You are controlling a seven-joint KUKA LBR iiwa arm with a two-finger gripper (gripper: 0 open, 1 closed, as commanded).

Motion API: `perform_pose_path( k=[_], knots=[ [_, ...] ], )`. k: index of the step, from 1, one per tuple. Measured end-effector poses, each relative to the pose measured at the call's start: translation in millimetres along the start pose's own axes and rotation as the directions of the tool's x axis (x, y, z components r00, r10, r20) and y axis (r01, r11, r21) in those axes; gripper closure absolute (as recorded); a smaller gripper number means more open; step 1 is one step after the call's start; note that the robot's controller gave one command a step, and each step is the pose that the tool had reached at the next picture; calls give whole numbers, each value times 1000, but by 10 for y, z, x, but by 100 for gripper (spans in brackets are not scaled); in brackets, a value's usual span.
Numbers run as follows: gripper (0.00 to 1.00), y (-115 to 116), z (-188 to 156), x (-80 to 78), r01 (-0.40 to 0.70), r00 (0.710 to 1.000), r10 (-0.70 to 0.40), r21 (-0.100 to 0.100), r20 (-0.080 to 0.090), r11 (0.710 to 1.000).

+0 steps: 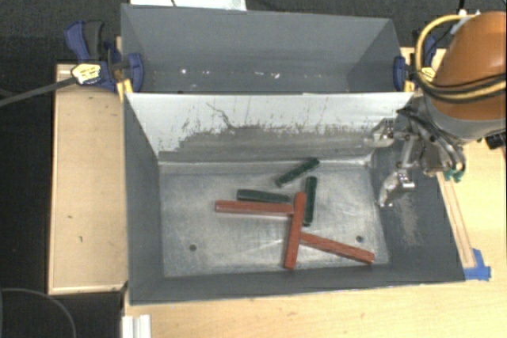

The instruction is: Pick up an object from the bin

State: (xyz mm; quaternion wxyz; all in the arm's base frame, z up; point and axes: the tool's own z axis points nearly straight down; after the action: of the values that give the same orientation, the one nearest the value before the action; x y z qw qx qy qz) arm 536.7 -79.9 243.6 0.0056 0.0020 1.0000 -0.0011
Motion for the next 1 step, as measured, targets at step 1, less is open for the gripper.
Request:
perform_pose_path(
  k=[1],
  knots=[
    [0,-63,313,-17,-10,1000,10,-3,-18,1000]
  ],
)
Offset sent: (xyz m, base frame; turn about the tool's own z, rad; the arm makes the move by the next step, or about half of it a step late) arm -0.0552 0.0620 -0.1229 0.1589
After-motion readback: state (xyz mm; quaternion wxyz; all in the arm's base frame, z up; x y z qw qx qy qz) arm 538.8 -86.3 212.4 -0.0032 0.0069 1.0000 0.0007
